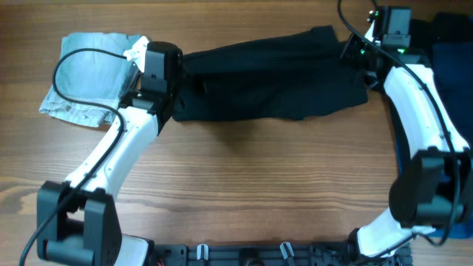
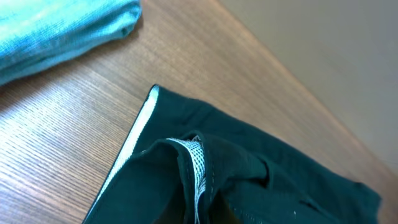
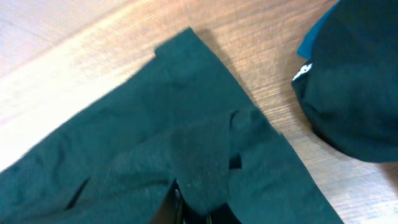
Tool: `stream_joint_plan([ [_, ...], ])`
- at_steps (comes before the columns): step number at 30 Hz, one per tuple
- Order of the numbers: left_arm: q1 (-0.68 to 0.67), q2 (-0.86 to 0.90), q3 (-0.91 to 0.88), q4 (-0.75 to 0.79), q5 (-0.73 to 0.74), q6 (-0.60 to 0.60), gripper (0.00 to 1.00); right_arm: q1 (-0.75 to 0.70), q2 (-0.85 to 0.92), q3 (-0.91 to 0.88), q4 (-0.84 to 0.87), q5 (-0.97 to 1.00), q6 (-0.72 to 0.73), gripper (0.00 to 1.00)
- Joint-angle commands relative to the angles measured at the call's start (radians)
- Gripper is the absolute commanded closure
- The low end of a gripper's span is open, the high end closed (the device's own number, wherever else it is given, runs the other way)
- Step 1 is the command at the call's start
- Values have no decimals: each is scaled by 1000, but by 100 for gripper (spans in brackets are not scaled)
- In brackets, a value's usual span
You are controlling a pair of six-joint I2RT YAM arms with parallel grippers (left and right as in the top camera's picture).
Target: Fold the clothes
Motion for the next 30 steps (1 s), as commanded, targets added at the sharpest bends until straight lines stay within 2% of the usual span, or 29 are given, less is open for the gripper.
stream_joint_plan([
  [1, 36, 101, 9, 126, -72, 60, 96, -5, 128, 18, 104, 66, -16, 93],
  [5, 40, 276, 9, 293, -71, 78, 92, -5, 274, 18, 253, 61, -14, 91],
  [7, 40, 356, 9, 394, -71, 78, 85, -5, 319, 18, 329, 62, -17, 84],
  [8, 40, 391, 9, 451, -71, 78, 75, -5, 332, 18, 376, 61, -17, 74],
  [9, 40, 399, 9, 470, -71, 83, 72, -5, 335, 18, 410, 61, -20, 73],
  [11, 40, 401, 12, 534, -64, 201, 56, -5, 335, 18, 530, 22, -75, 54],
  [12, 40, 399, 37, 547, -48, 307, 45, -5, 335, 18, 611, -20, -100, 32],
  [13, 40, 388, 62, 530, -41, 357, 37, -5, 332, 18, 649, -55, -114, 24],
  [14, 40, 363, 93, 492, -41, 394, 34, -5, 324, 19, 663, -84, -151, 23],
  [17, 40, 258, 173, 373, -32, 399, 29, -5, 237, 27, 637, -103, -232, 18],
  [18, 40, 200, 192, 311, 15, 399, 28, -5, 195, 27, 601, -104, -254, 18],
  [20, 40, 110, 195, 220, 103, 399, 31, -5, 92, 27, 465, -103, -253, 21],
  [21, 40, 63, 195, 154, 158, 399, 36, -5, 38, 27, 377, -104, -253, 30],
  [22, 40, 43, 195, 114, 188, 399, 47, -5, 11, 27, 322, -104, -253, 39],
  [23, 40, 29, 195, 57, 238, 399, 71, -5, -23, 27, 233, -104, -253, 56],
  [24, 40, 29, 195, -3, 274, 399, 96, -5, -39, 27, 155, -105, -252, 94],
  [27, 39, 82, 195, -122, 340, 391, 96, 0, -22, 18, 23, -161, -252, 96],
  [30, 35, 169, 195, -121, 421, 392, 96, 23, 52, 18, -8, -161, -253, 96],
])
